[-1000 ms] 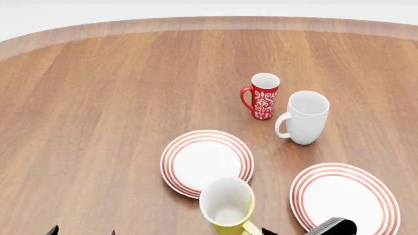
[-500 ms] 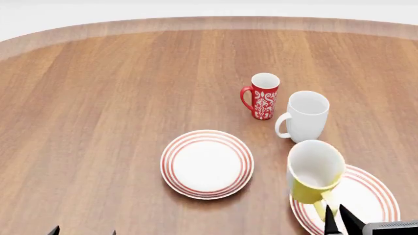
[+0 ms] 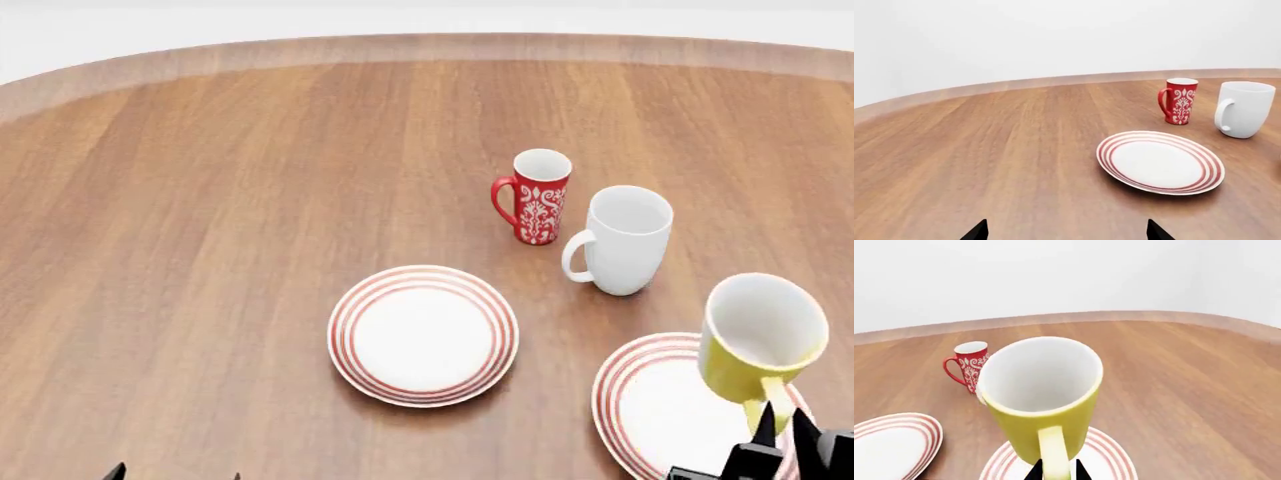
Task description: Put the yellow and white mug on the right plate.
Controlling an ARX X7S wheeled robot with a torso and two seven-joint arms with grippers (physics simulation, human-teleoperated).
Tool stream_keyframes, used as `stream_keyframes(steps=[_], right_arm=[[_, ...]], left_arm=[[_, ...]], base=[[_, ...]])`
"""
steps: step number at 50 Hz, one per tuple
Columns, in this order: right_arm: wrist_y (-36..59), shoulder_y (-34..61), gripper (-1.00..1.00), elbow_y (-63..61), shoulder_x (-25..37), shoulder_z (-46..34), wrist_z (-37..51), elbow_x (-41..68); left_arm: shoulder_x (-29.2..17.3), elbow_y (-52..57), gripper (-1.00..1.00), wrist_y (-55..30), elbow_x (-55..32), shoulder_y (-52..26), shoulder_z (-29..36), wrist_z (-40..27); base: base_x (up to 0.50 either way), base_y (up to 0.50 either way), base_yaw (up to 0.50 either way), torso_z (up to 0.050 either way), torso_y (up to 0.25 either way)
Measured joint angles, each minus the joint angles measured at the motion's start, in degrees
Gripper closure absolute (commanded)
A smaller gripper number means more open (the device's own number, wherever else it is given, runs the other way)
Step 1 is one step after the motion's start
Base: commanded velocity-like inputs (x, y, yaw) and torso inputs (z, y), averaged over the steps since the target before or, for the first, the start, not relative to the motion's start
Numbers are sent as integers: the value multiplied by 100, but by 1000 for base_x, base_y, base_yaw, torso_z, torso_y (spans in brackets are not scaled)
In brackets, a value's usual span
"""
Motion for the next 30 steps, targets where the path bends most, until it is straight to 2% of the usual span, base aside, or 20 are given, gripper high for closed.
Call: stream_keyframes(steps=[30], right_arm=[[-142,819,100,1435,-261,-472,-261,-381]], left_arm=[[-56,59,-100,12,-40,6,50,-63]], base=[[0,0,0,0,0]])
